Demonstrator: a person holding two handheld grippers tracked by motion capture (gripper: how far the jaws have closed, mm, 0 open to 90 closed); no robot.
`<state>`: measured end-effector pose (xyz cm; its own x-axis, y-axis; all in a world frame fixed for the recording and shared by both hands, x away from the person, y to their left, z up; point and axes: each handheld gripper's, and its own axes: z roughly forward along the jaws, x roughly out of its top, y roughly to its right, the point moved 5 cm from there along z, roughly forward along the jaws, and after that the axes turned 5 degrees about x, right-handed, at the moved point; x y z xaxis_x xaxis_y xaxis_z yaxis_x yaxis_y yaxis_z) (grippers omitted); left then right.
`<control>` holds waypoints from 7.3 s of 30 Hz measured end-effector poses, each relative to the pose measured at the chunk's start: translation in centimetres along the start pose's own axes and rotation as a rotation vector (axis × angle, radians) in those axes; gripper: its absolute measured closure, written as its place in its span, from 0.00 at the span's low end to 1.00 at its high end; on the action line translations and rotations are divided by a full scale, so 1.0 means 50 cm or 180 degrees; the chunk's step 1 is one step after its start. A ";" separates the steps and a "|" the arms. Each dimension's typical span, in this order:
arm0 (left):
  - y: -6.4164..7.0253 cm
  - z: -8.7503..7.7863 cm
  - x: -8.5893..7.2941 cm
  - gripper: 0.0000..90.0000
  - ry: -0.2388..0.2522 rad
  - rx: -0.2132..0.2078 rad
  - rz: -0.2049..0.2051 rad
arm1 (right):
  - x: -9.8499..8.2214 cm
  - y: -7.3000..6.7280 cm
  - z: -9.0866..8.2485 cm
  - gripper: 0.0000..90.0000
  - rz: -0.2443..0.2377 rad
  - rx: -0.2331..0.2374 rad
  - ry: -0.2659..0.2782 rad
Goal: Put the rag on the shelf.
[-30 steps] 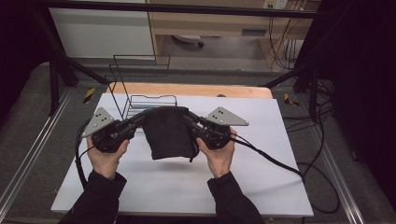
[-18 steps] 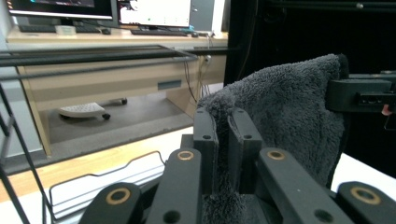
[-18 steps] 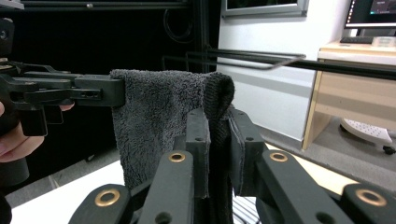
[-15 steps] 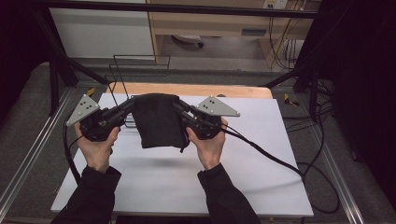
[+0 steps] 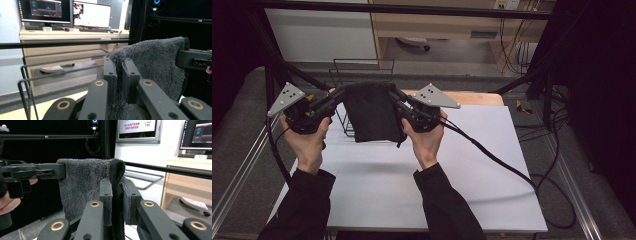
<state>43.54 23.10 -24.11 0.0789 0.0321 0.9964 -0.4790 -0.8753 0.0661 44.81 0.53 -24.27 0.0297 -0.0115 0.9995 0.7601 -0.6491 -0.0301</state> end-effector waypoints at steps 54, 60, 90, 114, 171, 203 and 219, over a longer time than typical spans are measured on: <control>-0.098 0.034 0.266 0.92 0.0468 0.0301 0.0115 | 0.251 0.032 0.143 0.89 -0.0175 -0.0003 0.0484; -0.102 0.058 0.286 0.92 0.0475 0.0314 0.0085 | 0.271 0.051 0.152 0.89 -0.0177 -0.0033 0.0507; -0.178 0.154 0.254 0.92 0.0306 0.0484 0.0117 | 0.245 0.114 0.244 0.89 -0.0338 -0.0129 0.0248; -0.189 0.156 0.148 0.92 0.0048 0.0391 0.0254 | 0.150 0.113 0.243 0.89 -0.0303 -0.0080 -0.0114; -0.138 0.036 0.029 0.91 -0.0037 0.0086 0.0420 | 0.037 0.034 0.160 0.87 -0.0543 0.0208 -0.0387; -0.121 0.010 -0.082 0.79 -0.0760 0.0188 0.0412 | -0.050 0.010 0.125 0.49 -0.0438 0.0144 -0.0994; -0.135 0.044 -0.173 0.68 -0.1082 0.0266 0.0331 | -0.166 0.044 0.138 0.34 -0.0079 0.0135 -0.1257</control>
<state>48.02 27.67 -33.27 0.3264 -0.2091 0.9218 -0.4278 -0.9023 -0.0533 50.71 4.46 -32.71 0.2519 0.3025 0.9193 0.7896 -0.6134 -0.0145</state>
